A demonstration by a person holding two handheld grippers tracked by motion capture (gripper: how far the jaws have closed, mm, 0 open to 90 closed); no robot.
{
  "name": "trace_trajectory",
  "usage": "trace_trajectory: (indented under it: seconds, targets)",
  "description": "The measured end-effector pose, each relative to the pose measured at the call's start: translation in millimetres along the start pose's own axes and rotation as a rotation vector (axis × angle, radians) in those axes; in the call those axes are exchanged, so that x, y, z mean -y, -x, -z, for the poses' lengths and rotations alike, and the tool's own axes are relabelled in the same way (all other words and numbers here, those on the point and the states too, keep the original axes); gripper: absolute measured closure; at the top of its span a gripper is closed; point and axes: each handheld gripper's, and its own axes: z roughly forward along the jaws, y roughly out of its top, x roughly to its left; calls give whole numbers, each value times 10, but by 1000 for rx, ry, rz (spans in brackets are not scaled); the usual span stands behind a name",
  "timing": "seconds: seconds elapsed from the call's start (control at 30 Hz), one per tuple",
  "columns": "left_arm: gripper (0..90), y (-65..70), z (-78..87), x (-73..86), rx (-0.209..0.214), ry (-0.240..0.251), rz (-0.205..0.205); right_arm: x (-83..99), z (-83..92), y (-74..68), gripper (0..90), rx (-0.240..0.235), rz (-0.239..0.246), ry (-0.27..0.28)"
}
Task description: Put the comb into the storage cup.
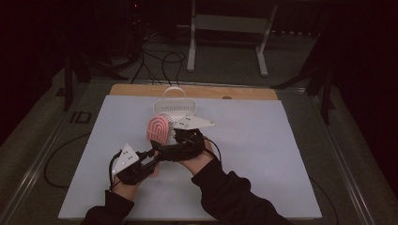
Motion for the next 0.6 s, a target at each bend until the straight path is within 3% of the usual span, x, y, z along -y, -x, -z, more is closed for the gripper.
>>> trace_trajectory:
  seconds: [0.23, 0.4, 0.6]
  targets:
    - [707, -3, 2, 2, 0, 4, 3, -27, -44, -5, 235, 7, -40, 15]
    - [707, 5, 4, 1, -8, 3, -7, -40, -81, 18, 325, 26, -99, 32]
    - [707, 4, 4, 5, -9, 3, -4, -29, -123, 11, 421, 9, -133, 26]
